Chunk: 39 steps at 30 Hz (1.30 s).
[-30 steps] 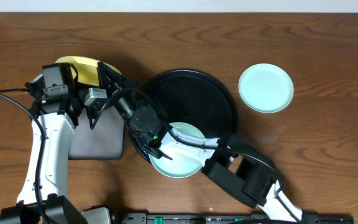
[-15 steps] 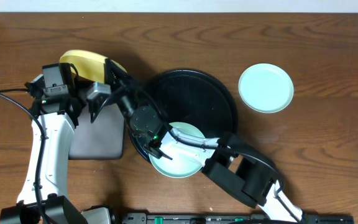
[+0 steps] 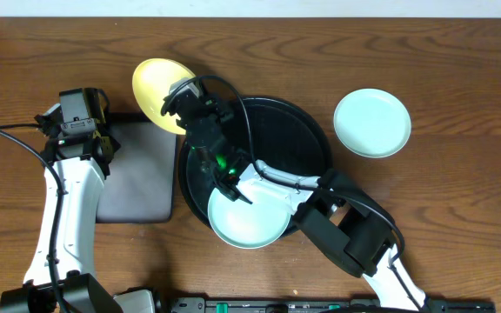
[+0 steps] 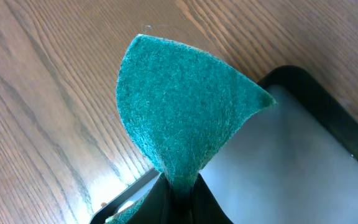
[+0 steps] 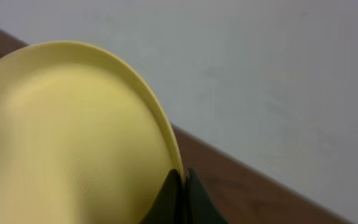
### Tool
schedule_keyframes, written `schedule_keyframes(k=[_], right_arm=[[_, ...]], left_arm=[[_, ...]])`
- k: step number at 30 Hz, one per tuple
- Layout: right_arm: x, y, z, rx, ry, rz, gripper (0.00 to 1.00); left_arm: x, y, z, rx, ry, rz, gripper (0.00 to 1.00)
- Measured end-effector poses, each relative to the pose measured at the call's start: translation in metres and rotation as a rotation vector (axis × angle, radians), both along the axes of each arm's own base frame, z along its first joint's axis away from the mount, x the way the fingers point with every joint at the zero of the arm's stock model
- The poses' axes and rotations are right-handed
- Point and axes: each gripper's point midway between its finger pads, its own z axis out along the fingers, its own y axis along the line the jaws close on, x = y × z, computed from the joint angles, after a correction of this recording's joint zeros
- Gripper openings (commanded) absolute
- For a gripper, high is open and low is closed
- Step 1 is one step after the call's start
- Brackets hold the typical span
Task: Clean dirty plates on tray and stack at the side
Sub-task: 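Lift the yellow plate off the tray with the right gripper and swing it left, then carry the yellow plate right and stack it on the cleaned mint plate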
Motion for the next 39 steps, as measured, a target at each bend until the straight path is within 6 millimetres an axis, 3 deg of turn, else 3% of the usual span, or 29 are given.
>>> schedule_keyframes(k=[5, 8, 10, 13, 21, 25, 33, 39], right_arm=[[-0.009, 0.01, -0.015, 0.04, 0.13, 0.084, 0.01], [-0.016, 0.012, -0.013, 0.088, 0.249, 0.165, 0.01], [-0.018, 0.006, -0.01, 0.132, 0.34, 0.203, 0.01], [-0.014, -0.02, -0.007, 0.219, 0.504, 0.209, 0.01], [-0.01, -0.135, -0.02, 0.35, 0.872, -0.014, 0.01], [-0.023, -0.2, -0.028, 0.361, 1.015, -0.171, 0.01], [-0.029, -0.322, -0.038, 0.444, 1.137, -0.466, 0.01], [-0.029, -0.409, -0.043, 0.519, 1.131, -0.678, 0.01]], left_arm=[[0.0, 0.0, 0.0, 0.0, 0.0, 0.0, 0.08], [0.0, 0.0, 0.0, 0.0, 0.001, 0.0, 0.08], [0.0, 0.0, 0.0, 0.001, 0.001, 0.0, 0.08], [0.0, 0.0, 0.0, 0.0, 0.001, 0.0, 0.08], [0.0, 0.0, 0.0, -0.001, -0.001, 0.0, 0.08], [0.001, 0.0, 0.0, 0.0, -0.004, 0.0, 0.08], [0.001, 0.0, 0.0, 0.0, -0.006, 0.0, 0.08], [0.001, 0.0, 0.0, 0.0, -0.005, 0.0, 0.08]])
